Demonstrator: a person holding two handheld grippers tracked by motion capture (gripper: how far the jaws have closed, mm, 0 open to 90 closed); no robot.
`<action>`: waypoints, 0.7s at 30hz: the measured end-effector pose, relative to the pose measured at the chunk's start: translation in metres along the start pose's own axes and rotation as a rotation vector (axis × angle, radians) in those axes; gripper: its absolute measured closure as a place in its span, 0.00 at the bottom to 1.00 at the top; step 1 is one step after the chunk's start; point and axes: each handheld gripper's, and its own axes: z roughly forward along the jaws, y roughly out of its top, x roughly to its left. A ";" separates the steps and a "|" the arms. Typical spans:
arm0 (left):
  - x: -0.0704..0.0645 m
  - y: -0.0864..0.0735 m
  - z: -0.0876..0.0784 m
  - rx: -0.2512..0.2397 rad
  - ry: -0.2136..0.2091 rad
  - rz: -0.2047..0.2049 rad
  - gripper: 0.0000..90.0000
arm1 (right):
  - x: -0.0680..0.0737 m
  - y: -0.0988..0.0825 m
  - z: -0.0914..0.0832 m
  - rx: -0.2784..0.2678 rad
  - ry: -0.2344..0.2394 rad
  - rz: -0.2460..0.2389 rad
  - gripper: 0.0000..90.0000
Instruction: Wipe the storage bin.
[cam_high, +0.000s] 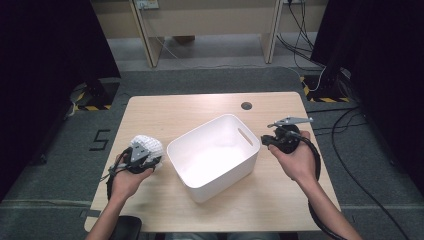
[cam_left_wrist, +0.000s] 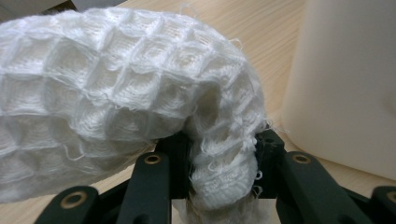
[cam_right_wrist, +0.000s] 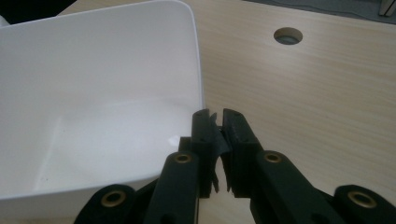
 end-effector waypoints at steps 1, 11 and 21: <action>0.001 0.001 0.001 0.003 -0.002 0.003 0.73 | 0.000 -0.002 -0.003 0.002 0.003 0.001 0.95; -0.003 0.013 0.013 -0.004 -0.025 0.045 0.73 | 0.006 -0.029 -0.008 0.099 0.002 -0.031 1.00; -0.012 0.014 0.018 -0.030 -0.092 0.073 0.74 | 0.018 -0.028 0.005 0.118 0.024 -0.053 1.00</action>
